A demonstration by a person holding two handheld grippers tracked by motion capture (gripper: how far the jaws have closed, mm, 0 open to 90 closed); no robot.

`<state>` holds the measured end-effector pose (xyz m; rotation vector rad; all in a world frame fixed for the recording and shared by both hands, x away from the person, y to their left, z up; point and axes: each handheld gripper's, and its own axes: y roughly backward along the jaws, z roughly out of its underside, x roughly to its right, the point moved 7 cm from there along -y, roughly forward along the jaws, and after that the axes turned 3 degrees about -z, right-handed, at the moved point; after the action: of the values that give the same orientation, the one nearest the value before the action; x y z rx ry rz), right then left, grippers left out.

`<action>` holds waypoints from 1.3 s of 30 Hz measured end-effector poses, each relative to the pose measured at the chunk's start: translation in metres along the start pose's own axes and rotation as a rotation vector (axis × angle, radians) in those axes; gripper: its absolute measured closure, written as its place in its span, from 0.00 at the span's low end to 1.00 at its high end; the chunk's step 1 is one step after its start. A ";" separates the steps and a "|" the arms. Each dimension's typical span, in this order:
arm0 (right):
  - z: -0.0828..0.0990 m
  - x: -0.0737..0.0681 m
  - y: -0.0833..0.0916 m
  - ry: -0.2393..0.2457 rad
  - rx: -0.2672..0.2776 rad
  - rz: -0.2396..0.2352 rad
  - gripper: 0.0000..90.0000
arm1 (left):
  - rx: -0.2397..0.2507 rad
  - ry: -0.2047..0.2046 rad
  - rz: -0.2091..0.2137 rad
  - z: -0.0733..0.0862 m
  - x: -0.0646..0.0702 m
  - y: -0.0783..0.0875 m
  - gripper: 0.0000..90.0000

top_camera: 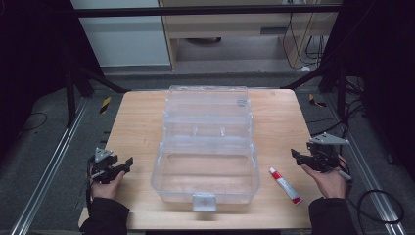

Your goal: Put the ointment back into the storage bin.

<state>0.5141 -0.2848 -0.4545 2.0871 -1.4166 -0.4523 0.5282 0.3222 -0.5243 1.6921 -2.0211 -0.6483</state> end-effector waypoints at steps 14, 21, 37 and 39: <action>0.005 -0.026 0.001 0.083 -0.181 -0.097 0.41 | -0.012 -0.013 0.003 0.001 0.002 -0.001 0.38; 0.014 -0.037 0.000 0.124 -0.317 -0.144 0.45 | -0.015 -0.018 0.004 0.001 0.002 -0.001 0.38; 0.036 -0.056 -0.018 0.188 -0.570 -0.229 0.55 | -0.021 -0.018 0.006 0.002 0.003 -0.002 0.38; 0.039 -0.058 -0.021 0.194 -0.591 -0.236 0.56 | -0.021 -0.019 0.007 0.002 0.003 -0.002 0.38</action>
<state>0.4857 -0.2360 -0.5000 1.7511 -0.7987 -0.6505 0.5278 0.3191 -0.5270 1.6724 -2.0250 -0.6831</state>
